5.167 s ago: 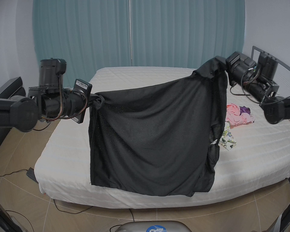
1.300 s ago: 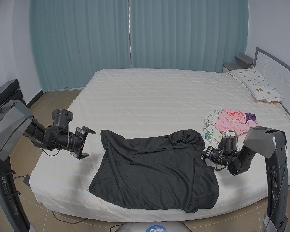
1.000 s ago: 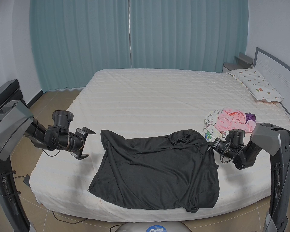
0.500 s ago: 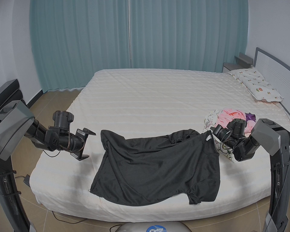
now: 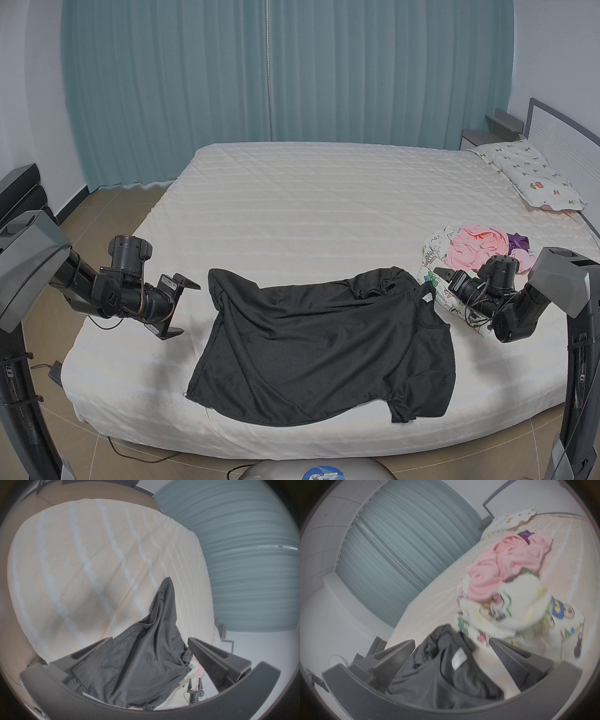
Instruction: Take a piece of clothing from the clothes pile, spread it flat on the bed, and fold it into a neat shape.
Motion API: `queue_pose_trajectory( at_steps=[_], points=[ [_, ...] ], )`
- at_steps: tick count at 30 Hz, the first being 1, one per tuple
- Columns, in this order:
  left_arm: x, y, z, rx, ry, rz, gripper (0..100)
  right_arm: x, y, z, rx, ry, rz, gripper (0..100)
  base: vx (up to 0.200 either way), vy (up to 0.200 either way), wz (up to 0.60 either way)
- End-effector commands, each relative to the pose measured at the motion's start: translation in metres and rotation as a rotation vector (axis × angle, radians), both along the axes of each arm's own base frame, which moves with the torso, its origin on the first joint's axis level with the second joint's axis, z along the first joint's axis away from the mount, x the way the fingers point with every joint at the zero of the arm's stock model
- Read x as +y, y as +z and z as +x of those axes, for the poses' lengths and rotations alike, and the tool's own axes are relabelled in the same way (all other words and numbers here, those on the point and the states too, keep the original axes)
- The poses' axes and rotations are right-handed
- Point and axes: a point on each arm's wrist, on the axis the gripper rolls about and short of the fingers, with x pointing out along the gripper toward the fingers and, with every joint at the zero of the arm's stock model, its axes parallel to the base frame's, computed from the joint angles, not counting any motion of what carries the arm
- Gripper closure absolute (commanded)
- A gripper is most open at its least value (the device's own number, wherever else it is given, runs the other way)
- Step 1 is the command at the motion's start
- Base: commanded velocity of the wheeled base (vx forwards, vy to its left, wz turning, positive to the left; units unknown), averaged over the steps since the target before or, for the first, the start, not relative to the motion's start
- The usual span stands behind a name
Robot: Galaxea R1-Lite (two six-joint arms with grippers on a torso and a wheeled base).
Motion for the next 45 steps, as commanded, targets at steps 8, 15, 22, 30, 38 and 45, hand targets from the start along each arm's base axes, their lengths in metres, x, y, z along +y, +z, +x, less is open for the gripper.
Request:
queue_pose_trajectory(
  at_steps=[8,15,22,30,38,45],
  points=[
    [-0.014,-0.03,-0.046,0.091,-0.243,0.166,0,0.029,0.011,-0.103,0.222,0.034,0.072,0,0.0,0.0,0.0],
    [-0.03,-0.033,-0.053,0.102,-0.294,0.17,0,0.027,-0.004,-0.118,0.259,0.022,0.092,0,0.0,0.0,0.0],
    [-0.032,-0.035,-0.053,0.111,-0.293,0.174,0,0.024,-0.01,-0.13,0.297,0.025,0.091,0,-0.143,0.0,0.0],
    [-0.031,-0.039,-0.052,0.115,-0.279,0.208,0,0.026,-0.021,-0.131,0.335,0.031,0.083,0,-0.175,0.0,0.0],
    [-0.038,-0.046,-0.049,0.13,-0.254,0.272,0,0.026,-0.022,-0.131,0.338,0.034,0.078,0,0.0,0.0,0.0],
    [-0.047,-0.049,-0.05,0.127,-0.253,0.324,0,0.028,-0.023,-0.132,0.34,0.041,0.076,0,0.0,0.0,0.0]
  ],
)
